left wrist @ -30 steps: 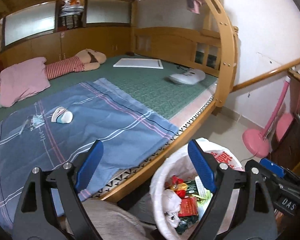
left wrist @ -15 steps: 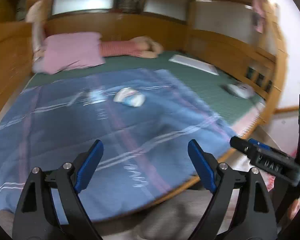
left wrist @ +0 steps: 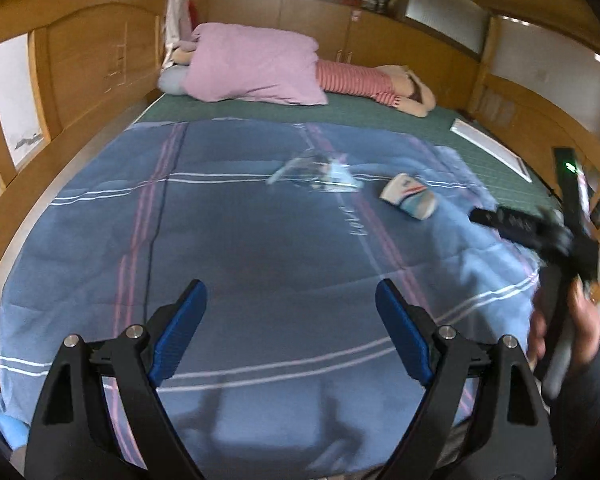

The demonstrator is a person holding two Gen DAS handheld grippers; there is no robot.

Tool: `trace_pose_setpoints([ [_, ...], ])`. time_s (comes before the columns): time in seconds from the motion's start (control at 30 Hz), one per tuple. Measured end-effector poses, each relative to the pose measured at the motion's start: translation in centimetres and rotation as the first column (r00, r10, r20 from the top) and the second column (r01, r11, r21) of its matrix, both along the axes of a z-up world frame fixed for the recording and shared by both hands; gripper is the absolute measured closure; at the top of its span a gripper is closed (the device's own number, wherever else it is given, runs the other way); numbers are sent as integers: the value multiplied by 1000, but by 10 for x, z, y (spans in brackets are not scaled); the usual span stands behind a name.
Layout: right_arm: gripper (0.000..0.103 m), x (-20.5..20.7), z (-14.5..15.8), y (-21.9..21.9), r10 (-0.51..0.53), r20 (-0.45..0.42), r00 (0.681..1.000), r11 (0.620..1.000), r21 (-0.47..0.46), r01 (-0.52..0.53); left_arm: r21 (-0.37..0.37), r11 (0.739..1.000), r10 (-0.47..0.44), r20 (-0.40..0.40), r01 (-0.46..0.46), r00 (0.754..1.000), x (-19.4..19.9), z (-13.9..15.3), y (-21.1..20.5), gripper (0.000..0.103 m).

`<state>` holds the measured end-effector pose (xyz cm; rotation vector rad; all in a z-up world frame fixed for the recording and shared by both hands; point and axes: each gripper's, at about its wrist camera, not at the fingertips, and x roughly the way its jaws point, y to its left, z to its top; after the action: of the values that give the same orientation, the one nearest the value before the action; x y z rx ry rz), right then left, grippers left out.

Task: Collect trash
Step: 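Return to the bed and grasp the white paper cup with the right gripper, then lift the white paper cup with the right gripper while the left gripper grasps the clear plastic bag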

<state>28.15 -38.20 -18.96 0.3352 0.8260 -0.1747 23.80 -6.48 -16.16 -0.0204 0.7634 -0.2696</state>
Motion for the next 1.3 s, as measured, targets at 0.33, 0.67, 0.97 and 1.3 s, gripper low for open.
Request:
trace_pose_setpoints([
  [0.33,23,140,-58,-31,44,-170,984,999,33,-39,5,998,55,-53,-55,997,47,-23,18,17],
  [0.67,59,148,-58,-13,105,-179,978,994,57,-96,25,997,69,-77,-67,995,65,-32,13,17],
  [0.97,59,71,-23,-14,55,-53,997,984,174,-46,68,998,-15,-3,15,1000,97,-23,-29,17],
  [1.3,59,1,-5,-25,-42,25,999,957,288,33,175,980,-112,65,99,992,199,-46,-136,16],
])
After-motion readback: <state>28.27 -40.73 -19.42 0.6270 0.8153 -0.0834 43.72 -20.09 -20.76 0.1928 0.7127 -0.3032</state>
